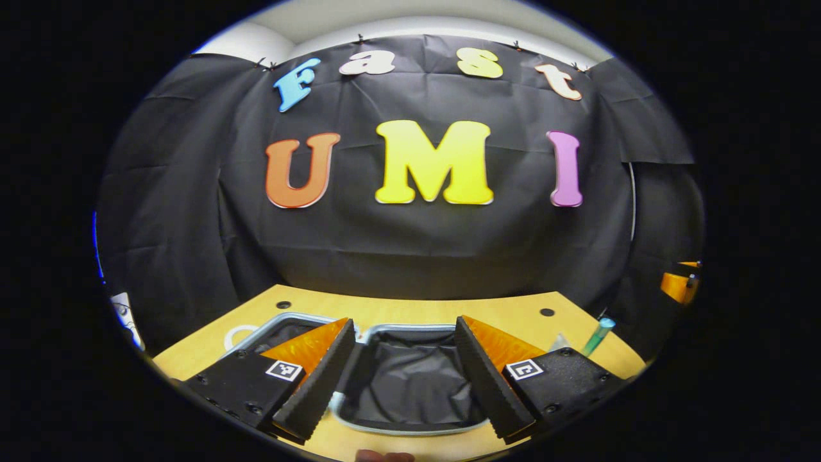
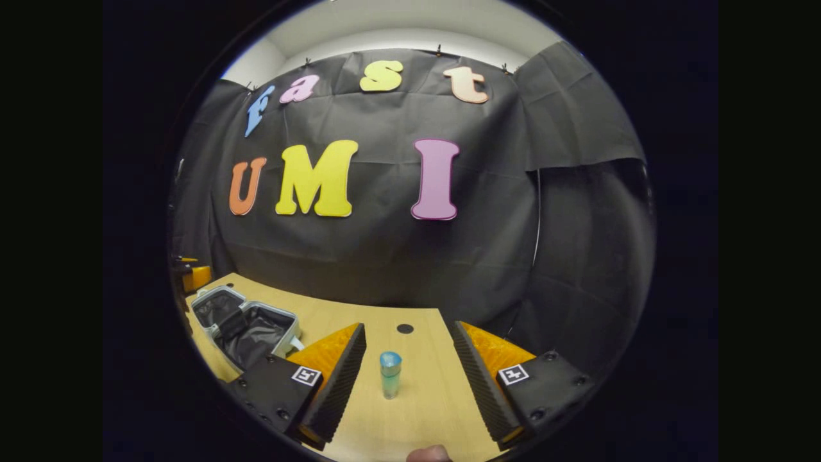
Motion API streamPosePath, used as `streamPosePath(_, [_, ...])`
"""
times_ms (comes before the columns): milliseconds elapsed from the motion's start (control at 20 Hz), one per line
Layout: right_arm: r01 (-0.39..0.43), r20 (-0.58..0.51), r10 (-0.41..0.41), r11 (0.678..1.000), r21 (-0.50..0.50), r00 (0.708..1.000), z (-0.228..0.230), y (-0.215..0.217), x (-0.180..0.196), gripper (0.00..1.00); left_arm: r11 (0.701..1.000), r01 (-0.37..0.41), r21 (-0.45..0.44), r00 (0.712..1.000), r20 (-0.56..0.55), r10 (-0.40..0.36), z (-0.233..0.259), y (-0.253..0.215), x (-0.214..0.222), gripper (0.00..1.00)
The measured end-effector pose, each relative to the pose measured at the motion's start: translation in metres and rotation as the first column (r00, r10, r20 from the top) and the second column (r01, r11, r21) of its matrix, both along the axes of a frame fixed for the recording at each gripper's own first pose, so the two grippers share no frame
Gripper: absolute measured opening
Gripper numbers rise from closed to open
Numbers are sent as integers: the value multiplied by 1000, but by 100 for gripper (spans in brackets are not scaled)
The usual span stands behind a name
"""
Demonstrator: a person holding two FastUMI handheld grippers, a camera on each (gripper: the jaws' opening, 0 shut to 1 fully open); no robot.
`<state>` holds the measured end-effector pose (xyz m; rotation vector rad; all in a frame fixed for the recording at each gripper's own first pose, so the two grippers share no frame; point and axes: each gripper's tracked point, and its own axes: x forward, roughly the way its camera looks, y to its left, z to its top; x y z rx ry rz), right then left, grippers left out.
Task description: First open the suitcase, pack the skin care products into it, and then close the suitcase.
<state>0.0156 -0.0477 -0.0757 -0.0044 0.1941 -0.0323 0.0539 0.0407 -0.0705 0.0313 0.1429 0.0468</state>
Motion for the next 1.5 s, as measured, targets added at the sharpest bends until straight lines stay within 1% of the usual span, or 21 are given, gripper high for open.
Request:
streamPosePath(100, [4, -6, -4, 1000, -4, 1000, -5, -15, -5, 81, 996, 86, -7, 996, -19, -86, -9, -52, 0, 99])
streamPosePath(250, [4, -20, -4, 1000, -18, 1000, -12, -35, -13, 82, 975, 220, -5, 972, -81, -220, -41, -122, 5, 99])
streamPosePath(350, [3, -24, -4, 999, -33, 1000, -13, -46, -16, 81, 958, 287, -19, 950, -120, -287, -63, -160, 8, 99])
streamPosePath(500, [8, -37, -10, 999, -50, 999, -17, -62, -21, 81, 938, 344, -39, 921, -179, -345, -99, -201, 14, 100])
streamPosePath(600, [17, -57, -21, 998, -60, 998, -24, -73, -25, 82, 937, 349, -29, 911, -222, -346, -123, -217, 25, 99])
streamPosePath(750, [34, -88, -40, 997, -66, 995, -33, -90, -32, 82, 947, 314, -64, 903, -286, -319, -159, -226, 41, 100])
streamPosePath(900, [44, -134, -54, 996, -76, 989, -48, -102, -39, 81, 963, 265, -56, 905, -330, -269, -191, -226, 63, 100])
streamPosePath(950, [50, -146, -61, 995, -81, 987, -51, -107, -40, 82, 965, 257, -50, 904, -340, -258, -199, -226, 69, 99])
streamPosePath(1050, [55, -161, -68, 995, -88, 985, -55, -112, -41, 81, 969, 244, -28, 903, -359, -238, -212, -223, 81, 99])
streamPosePath(1150, [60, -168, -75, 994, -93, 983, -57, -115, -41, 82, 970, 240, -36, 899, -368, -237, -222, -224, 91, 96])
streamPosePath(1250, [67, -174, -83, 994, -91, 981, -59, -117, -40, 81, 969, 243, -40, 896, -374, -240, -228, -224, 98, 89])
streamPosePath(1350, [73, -178, -87, 994, -88, 980, -60, -116, -37, 81, 969, 244, -24, 890, -391, -234, -234, -224, 103, 77])
streamPosePath(1400, [72, -178, -86, 994, -86, 980, -60, -115, -36, 82, 969, 245, -17, 884, -407, -231, -239, -223, 103, 70])
streamPosePath(1500, [65, -178, -79, 994, -85, 981, -61, -109, -33, 82, 968, 251, -11, 880, -414, -233, -240, -223, 105, 43])
